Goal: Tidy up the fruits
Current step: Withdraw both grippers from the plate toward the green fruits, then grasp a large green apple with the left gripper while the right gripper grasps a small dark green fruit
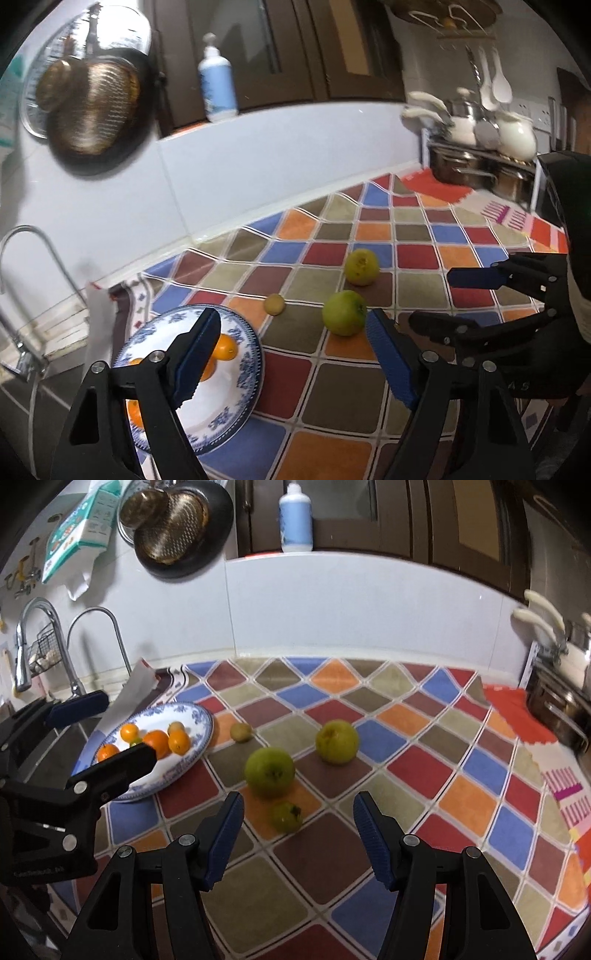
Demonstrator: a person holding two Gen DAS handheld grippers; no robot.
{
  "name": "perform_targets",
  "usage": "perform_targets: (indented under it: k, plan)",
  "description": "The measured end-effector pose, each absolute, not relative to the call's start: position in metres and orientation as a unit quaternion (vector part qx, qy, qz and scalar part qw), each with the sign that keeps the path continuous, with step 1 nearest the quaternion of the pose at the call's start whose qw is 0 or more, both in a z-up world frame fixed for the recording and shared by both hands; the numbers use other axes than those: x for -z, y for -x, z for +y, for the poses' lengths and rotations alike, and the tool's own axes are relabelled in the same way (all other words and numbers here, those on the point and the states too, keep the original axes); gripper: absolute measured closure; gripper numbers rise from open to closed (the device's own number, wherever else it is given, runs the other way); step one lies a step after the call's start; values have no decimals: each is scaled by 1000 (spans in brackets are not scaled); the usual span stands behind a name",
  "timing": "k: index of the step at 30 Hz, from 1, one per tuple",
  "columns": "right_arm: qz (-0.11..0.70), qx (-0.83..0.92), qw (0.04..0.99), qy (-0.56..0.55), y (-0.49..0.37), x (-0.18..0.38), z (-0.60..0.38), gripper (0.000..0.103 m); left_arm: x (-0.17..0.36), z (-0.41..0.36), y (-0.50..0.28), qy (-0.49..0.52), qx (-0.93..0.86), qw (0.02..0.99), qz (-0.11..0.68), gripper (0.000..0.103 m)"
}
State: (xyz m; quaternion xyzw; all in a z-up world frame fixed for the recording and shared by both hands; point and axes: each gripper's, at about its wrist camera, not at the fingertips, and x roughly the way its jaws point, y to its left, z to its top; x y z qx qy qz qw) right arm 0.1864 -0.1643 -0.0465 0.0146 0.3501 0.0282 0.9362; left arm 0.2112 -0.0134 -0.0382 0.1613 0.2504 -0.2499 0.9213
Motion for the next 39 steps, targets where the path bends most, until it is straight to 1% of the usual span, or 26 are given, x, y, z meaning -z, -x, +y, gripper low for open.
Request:
perform_targets:
  k: [9, 13, 16, 25, 27, 29, 30, 31, 39]
  plan:
    - [389, -35, 920, -26, -206, 78, -166, 41, 66, -32, -245, -179, 312, 886, 293, 33]
    - [398, -37, 916, -35, -213, 88, -167, 42, 74, -39, -257, -187, 329, 874, 304, 33]
    - [400, -44, 915, -36, -217, 93, -166, 44, 79, -45, -264, -189, 344, 865, 314, 33]
    - [406, -63, 910, -46, -228, 101, -166, 56, 90, -61, -281, -186, 362, 849, 338, 33]
    - [410, -68, 908, -52, -231, 103, -168, 63, 92, -65, -284, -181, 363, 847, 344, 34]
    - [413, -75, 905, -64, -232, 105, -170, 68, 94, -70, -286, -173, 366, 845, 351, 34]
    - [414, -78, 905, -69, -232, 105, -171, 72, 95, -71, -287, -171, 366, 844, 353, 34]
    - [414, -80, 904, -73, -232, 106, -172, 74, 96, -74, -288, -171, 366, 842, 357, 34]
    - [411, -10, 910, -51, -222, 100, -194, 74, 104, -88, -289, -190, 351, 843, 361, 39]
